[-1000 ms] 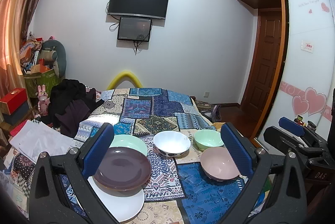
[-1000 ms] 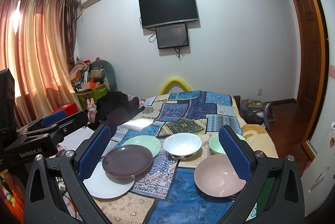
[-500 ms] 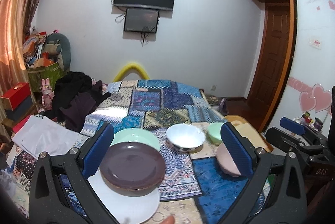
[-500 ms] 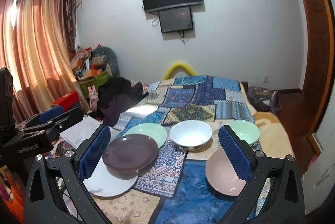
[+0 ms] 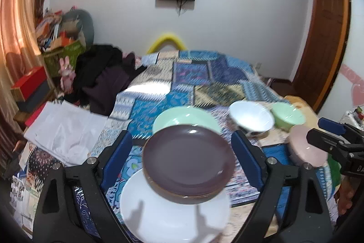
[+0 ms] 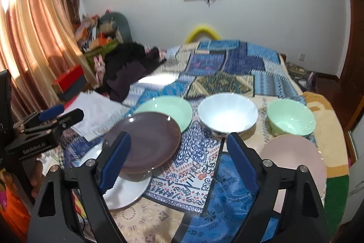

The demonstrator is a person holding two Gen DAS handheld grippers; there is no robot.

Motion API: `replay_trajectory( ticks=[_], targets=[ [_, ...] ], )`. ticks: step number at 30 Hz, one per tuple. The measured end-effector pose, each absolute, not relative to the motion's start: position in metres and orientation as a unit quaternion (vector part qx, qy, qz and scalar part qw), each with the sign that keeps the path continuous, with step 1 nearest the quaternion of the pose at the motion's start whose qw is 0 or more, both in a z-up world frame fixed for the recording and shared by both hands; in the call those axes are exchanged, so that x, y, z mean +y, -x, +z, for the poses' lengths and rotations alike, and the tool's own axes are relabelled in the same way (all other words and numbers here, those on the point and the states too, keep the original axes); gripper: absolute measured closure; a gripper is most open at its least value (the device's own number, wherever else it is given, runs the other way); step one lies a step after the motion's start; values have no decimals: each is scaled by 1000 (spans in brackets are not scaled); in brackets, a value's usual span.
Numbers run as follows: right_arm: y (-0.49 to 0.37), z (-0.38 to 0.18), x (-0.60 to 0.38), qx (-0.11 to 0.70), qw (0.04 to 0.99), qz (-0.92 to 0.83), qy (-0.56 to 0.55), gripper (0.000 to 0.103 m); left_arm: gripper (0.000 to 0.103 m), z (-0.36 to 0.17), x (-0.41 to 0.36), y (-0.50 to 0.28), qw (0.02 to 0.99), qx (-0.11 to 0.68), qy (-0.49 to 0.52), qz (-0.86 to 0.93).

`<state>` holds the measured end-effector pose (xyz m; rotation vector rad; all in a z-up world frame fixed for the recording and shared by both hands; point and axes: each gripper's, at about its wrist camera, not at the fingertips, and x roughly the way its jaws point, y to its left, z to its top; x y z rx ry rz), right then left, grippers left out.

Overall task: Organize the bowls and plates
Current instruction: 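Grasp the dark brown plate off the white plate with the left tool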

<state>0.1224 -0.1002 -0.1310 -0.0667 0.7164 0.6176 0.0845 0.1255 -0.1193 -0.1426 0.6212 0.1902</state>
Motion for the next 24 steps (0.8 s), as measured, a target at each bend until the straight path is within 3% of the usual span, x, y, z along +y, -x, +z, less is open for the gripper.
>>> replay_trajectory(
  ticks=[3,10,15,18,24],
  targets=[
    [-132,-144,-90,366,880,301,40,25,30,-138,142,-97,935,333,76,92],
    [-155,-178,-69,424,849,311,46,38,43,-184,179,-126,906,403,106,75],
    [-168,-201,-57,461,828,317,42,46,62,-211,200,-143,886,442,122,70],
    [-176,-212,-52,479,817,318,42,59,68,-223,211,-151,876,457,138,64],
    [-190,-230,-44,504,804,313,38,67,71,-238,223,-164,867,473,144,58]
  ],
)
